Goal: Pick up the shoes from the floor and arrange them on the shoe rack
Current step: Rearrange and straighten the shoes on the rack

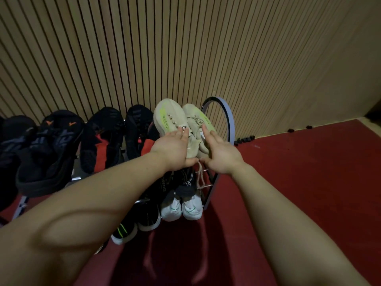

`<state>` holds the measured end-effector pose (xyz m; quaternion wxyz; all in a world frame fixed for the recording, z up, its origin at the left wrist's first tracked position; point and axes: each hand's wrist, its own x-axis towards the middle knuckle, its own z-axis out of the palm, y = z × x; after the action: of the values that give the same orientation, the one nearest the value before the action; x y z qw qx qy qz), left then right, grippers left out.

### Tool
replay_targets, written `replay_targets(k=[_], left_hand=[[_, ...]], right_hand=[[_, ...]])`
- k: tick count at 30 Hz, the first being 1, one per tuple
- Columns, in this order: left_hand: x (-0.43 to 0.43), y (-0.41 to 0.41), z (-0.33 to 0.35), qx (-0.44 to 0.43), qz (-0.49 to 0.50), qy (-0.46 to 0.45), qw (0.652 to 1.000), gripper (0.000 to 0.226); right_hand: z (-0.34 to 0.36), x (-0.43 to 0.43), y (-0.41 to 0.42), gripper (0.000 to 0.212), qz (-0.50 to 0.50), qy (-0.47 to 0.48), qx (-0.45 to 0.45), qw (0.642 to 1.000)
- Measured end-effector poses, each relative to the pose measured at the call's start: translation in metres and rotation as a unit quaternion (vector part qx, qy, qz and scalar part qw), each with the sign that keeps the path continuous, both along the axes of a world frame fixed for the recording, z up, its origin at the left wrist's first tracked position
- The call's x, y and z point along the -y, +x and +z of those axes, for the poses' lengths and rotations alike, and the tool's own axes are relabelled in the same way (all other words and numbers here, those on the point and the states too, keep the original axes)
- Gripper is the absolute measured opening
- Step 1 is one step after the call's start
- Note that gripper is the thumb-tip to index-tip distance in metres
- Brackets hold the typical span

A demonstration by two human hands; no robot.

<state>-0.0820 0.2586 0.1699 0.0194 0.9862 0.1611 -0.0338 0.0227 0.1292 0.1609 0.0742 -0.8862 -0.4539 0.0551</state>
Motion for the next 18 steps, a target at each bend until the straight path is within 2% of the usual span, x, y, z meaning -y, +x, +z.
replay_targets(k=[5,7,9,12,13,15,18], left_hand=[[-0.004,-0.005,0.007,-0.011,-0.035,-0.025,0.999,0.108],[-0.007,-0.014,0.011,-0.03,-0.044,-0.037,0.998,0.115],[-0.014,-0.026,0.016,-0.059,-0.044,-0.011,0.997,0.122],[-0.033,-0.046,0.021,-0.111,-0.008,0.067,0.992,0.129],[-0.04,-0.052,0.02,-0.124,0.022,0.065,0.99,0.131],[-0.047,-0.058,0.017,-0.133,0.081,0.008,0.988,0.132],[-0.046,-0.057,0.008,-0.103,0.105,-0.039,0.988,0.123]], right_hand=[[0.003,-0.005,0.001,0.094,-0.039,-0.045,-0.056,0.997],[0.004,-0.005,-0.005,0.101,-0.032,-0.077,0.004,0.997],[0.007,-0.008,-0.012,0.108,0.021,-0.08,0.07,0.994],[0.015,-0.021,-0.014,0.115,0.108,-0.101,0.095,0.984],[0.018,-0.027,-0.014,0.117,0.124,-0.121,0.091,0.981],[0.021,-0.041,-0.014,0.12,0.145,-0.159,0.071,0.974],[0.022,-0.055,-0.014,0.122,0.174,-0.177,0.056,0.967]])
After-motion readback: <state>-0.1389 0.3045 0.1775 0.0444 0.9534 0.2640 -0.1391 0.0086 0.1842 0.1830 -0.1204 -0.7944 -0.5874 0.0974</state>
